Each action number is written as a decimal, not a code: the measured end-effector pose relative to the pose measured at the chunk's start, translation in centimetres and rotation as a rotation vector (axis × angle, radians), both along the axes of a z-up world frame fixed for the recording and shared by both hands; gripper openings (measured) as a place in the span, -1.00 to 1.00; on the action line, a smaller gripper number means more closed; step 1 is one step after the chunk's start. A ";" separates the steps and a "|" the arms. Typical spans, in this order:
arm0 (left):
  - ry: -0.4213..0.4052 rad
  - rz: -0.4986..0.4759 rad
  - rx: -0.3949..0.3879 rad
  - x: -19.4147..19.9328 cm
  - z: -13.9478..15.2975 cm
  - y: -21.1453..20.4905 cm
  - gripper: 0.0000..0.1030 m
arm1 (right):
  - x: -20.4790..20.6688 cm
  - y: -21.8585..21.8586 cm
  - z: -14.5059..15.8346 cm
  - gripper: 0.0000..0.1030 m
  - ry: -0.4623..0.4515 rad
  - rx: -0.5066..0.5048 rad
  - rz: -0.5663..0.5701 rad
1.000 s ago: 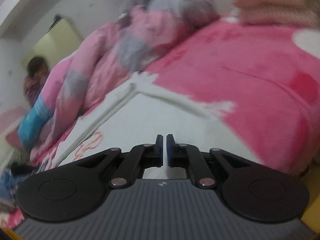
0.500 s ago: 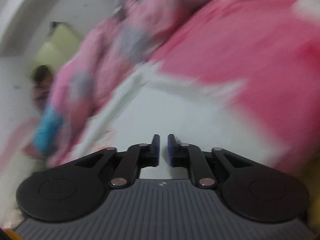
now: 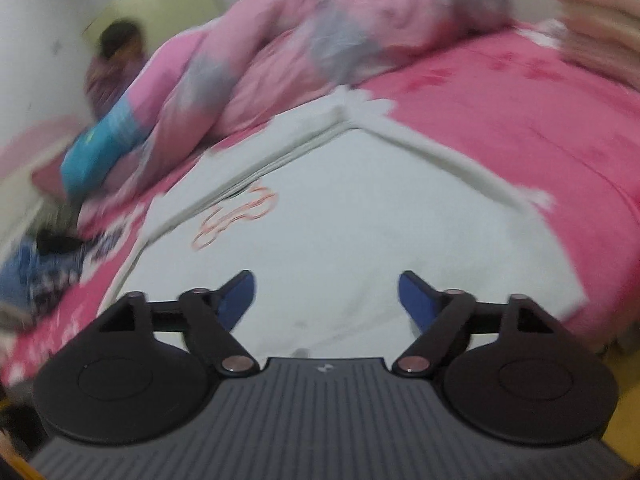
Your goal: Fold clothes
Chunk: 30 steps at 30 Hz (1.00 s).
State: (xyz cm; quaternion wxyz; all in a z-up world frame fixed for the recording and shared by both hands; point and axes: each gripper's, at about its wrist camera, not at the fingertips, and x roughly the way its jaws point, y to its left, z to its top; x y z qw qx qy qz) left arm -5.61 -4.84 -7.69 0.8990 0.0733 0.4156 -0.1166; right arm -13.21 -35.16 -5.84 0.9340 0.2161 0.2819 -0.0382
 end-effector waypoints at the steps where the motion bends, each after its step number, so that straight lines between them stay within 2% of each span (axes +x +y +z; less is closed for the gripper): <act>1: 0.005 0.010 0.003 0.0 0.0 -0.1 1.00 | 0.5 0.8 0.1 0.62 0.008 -0.036 0.013; 3: 0.012 0.026 0.009 0.0 0.1 -0.3 1.00 | 1.7 2.5 -0.1 0.64 0.045 -0.108 0.035; 7: 0.023 0.056 0.018 -0.1 0.1 -0.6 1.00 | 3.7 5.4 -1.9 0.92 0.139 -0.201 0.098; 9: 0.028 0.070 0.022 -0.1 0.2 -0.7 1.00 | 4.3 6.6 -3.1 0.98 0.182 -0.265 0.099; 11: 0.031 0.072 0.018 -0.1 0.2 -0.7 1.00 | 4.3 7.8 -3.4 0.98 0.184 -0.338 0.092; 30: 0.041 0.077 -0.004 0.1 0.2 -0.4 1.00 | 4.6 7.1 -3.4 0.98 0.190 -0.318 0.089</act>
